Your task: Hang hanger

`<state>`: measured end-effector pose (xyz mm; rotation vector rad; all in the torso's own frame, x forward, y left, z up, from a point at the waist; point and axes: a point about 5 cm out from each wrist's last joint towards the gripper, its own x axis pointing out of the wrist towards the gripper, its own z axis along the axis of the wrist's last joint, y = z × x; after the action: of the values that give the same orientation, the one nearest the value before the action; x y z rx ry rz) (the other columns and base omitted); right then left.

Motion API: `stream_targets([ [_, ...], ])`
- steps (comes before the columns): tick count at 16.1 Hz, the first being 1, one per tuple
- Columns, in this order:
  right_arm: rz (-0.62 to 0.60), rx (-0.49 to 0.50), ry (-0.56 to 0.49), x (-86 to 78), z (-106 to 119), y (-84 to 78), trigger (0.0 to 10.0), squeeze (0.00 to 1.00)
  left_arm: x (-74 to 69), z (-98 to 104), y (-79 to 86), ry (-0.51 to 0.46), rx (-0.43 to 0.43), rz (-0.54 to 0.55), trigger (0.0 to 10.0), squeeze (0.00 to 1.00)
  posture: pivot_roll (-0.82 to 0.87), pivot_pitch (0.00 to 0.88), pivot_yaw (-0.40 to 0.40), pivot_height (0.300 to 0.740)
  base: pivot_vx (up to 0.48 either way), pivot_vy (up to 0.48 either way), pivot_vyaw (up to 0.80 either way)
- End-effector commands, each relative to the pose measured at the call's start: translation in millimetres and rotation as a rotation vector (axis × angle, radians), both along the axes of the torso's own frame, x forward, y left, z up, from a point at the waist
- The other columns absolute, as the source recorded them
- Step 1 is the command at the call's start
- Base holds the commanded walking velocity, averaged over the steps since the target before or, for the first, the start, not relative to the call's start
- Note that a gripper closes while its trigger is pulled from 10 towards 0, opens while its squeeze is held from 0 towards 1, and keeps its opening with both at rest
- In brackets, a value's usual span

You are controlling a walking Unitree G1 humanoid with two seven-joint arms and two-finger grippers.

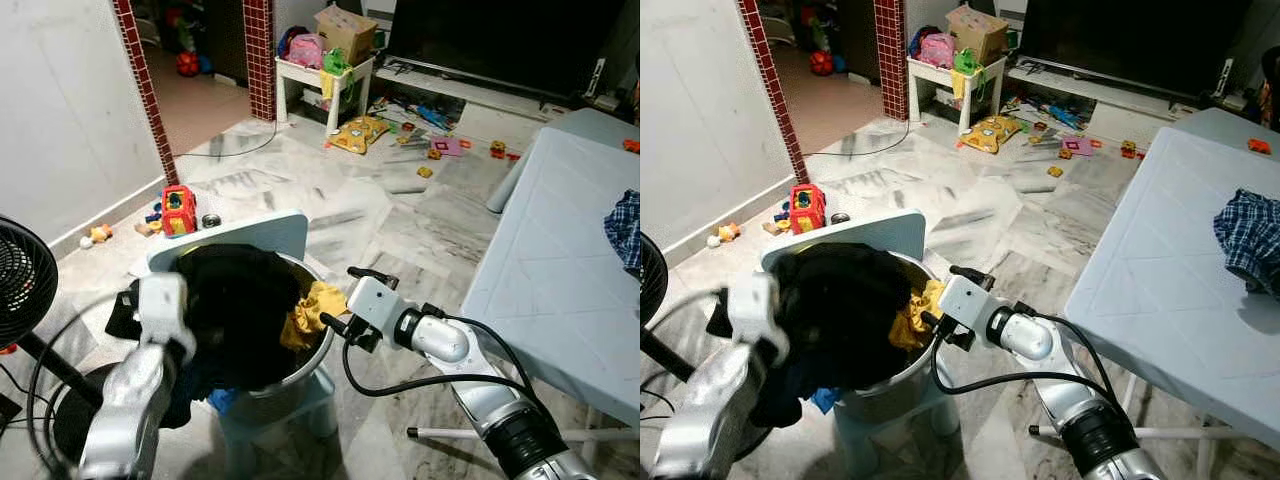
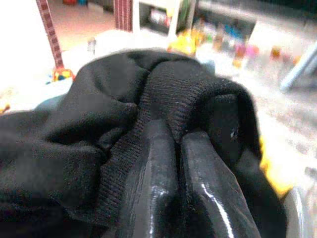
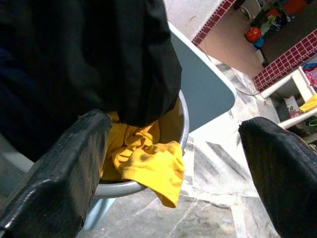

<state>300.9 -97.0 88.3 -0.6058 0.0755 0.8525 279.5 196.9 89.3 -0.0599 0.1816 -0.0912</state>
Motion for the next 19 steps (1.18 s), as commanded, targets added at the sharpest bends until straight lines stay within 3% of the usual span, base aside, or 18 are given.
stream_targets([
  [1,0.006,-0.004,-0.016,0.3,3,-0.9,10.0,0.0,1.9,3,3.4,-0.014,-0.013,0.021,0.0,0.0,-0.08,0.007,-0.029,0.74,0.0,0.0,0.0],
  [2,0.007,-0.007,-0.02,0.3,3,-0.6,10.0,0.0,18.4,20,9.8,-0.102,-0.059,0.124,0.0,0.0,-0.09,0.006,-0.028,0.74,0.0,0.0,0.0],
  [4,0.007,-0.007,-0.021,0.3,3,-0.5,10.0,0.0,23.2,25,11.6,-0.127,-0.069,0.155,0.0,0.0,-0.09,0.006,-0.029,0.74,0.0,0.0,0.0],
  [5,0.008,-0.009,-0.025,0.4,3,0.0,10.0,0.0,35.8,36,10.4,-0.172,-0.08,0.211,0.0,0.0,-0.09,0.004,-0.027,0.74,0.0,0.0,0.0],
  [11,0.007,-0.011,-0.033,-0.2,3,1.1,10.0,0.0,48.2,28,-1.1,-0.122,-0.108,0.269,0.0,0.0,-0.1,0.003,-0.025,0.74,0.0,0.0,0.0],
  [13,0.01,-0.014,-0.033,-1.1,3,1.6,10.0,0.0,54.3,14,-35.3,-0.009,-0.201,0.101,0.0,0.0,-0.1,0.002,-0.023,0.74,0.0,0.0,0.0],
  [15,0.01,-0.015,-0.032,-1.2,2,1.9,10.0,0.0,55.1,12,-50.4,0.032,-0.269,0.031,0.0,0.0,-0.1,0.002,-0.022,0.74,0.0,0.0,0.0],
  [16,0.012,-0.015,-0.032,-1.1,2,2.3,10.0,0.0,55.2,11,-68.7,0.07,-0.31,-0.068,0.0,0.0,-0.1,0.002,-0.022,0.74,0.0,0.0,0.0],
  [17,0.013,-0.014,-0.032,-1.2,3,3.1,10.0,0.0,53.7,9,-83.8,0.106,-0.293,-0.156,0.0,0.0,-0.1,0.002,-0.017,0.74,0.0,0.0,0.0],
  [19,0.011,-0.015,-0.031,-1.8,2,2.7,10.0,0.0,50.4,-1,-89.3,0.192,-0.227,-0.194,0.0,0.0,-0.11,0.005,-0.015,0.74,0.0,0.0,0.0],
])
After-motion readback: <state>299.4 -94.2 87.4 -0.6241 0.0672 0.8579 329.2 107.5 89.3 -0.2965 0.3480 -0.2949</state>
